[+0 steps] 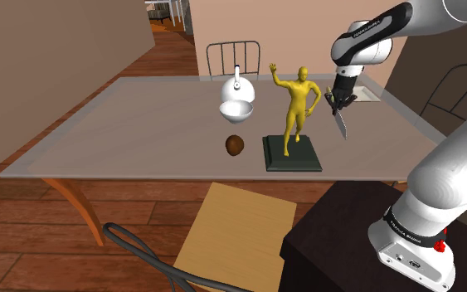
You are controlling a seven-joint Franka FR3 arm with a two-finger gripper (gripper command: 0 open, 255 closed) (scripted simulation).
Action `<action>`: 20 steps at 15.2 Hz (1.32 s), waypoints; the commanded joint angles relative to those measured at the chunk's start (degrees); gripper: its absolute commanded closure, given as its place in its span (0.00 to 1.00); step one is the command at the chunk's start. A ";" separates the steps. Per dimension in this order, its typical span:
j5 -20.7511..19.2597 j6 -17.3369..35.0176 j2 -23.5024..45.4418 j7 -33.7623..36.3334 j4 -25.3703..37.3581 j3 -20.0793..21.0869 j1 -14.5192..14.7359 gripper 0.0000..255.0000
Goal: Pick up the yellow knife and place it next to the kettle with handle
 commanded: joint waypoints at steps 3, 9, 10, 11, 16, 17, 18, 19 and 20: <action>-0.64 -3.26 -1.66 0.53 1.67 0.12 -0.03 1.00; -1.29 -7.92 -3.63 1.21 4.47 0.36 -0.03 1.00; -1.37 -8.69 -3.91 1.30 4.97 0.40 -0.03 1.00; -1.45 -9.47 -4.18 1.39 5.49 0.44 -0.02 1.00; -1.76 -13.33 -5.32 1.79 8.27 0.65 0.00 1.00; -1.81 -14.10 -5.51 1.86 8.86 0.68 0.01 1.00; -1.85 -14.87 -5.68 1.92 9.47 0.72 0.02 1.00; -1.89 -15.64 -5.85 1.98 10.08 0.76 0.03 1.00; -1.92 -16.40 -6.00 2.04 10.71 0.80 0.04 1.00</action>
